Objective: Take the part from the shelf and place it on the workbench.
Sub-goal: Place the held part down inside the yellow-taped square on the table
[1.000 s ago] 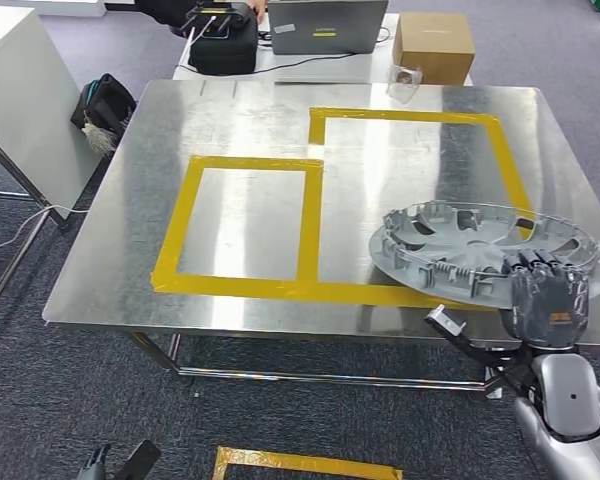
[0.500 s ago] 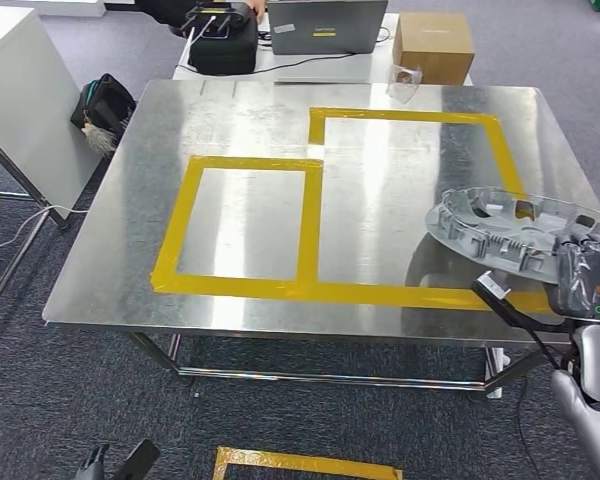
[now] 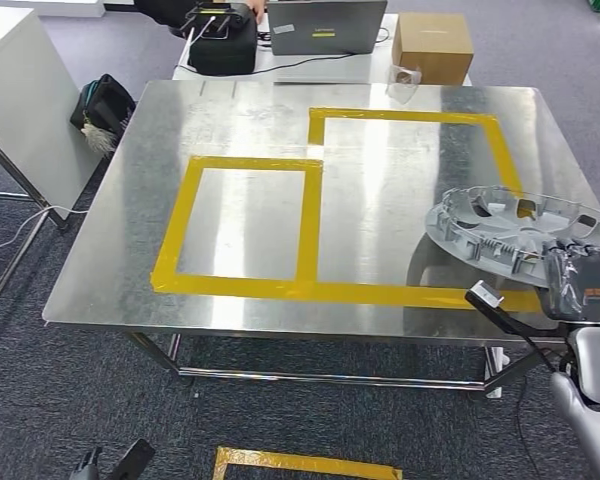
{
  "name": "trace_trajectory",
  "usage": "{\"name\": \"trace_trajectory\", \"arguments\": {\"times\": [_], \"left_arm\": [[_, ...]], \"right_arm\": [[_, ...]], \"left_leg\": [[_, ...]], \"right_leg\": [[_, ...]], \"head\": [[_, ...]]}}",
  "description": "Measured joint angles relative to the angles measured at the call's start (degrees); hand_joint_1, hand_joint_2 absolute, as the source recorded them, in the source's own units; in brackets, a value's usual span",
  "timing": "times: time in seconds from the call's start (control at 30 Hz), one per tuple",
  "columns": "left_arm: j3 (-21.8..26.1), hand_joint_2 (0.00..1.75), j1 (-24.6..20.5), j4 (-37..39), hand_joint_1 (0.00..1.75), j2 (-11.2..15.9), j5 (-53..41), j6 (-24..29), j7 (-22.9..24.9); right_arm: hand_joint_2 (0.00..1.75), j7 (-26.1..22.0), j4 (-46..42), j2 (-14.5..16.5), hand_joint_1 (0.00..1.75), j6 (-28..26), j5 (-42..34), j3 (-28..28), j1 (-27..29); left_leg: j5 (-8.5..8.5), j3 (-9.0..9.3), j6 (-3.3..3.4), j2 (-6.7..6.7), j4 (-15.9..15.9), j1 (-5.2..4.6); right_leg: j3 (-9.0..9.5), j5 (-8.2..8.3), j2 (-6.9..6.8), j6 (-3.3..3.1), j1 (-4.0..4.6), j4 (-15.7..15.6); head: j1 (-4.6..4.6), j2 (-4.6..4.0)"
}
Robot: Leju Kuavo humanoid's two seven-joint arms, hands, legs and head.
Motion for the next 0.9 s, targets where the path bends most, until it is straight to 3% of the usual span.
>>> {"name": "trace_trajectory", "arguments": {"times": [0.47,0.63,0.9], "left_arm": [[0.0,1.75,-1.5,0.0,0.0,0.0,-1.4,-0.9,0.6],[-0.2,1.75,-1.4,0.0,0.0,0.0,-2.1,-1.0,-0.9],[-0.2,1.75,-1.3,0.0,0.0,0.0,-2.0,-2.8,-3.3]], "right_arm": [[1.75,-2.1,6.0,3.0,1.75,-0.1,0.7,9.4,-9.1],[1.75,0.8,7.7,3.7,1.75,-0.9,2.1,11.2,-9.7],[1.75,1.4,9.5,3.9,1.75,-1.7,2.4,12.4,-9.4]], "left_leg": [[0.1,0.01,0.0,0.01,0.0,0.01],[0.1,0.0,0.0,-0.01,0.0,0.0],[0.1,0.0,0.0,0.0,0.0,0.0]], "right_leg": [[0.01,0.07,-0.02,-0.01,0.02,0.0],[0.01,0.06,-0.06,-0.01,0.02,0.0],[0.0,0.06,-0.05,-0.01,0.01,0.0]], "head": [[-0.01,0.0],[0.0,0.0],[-0.01,0.0]]}}
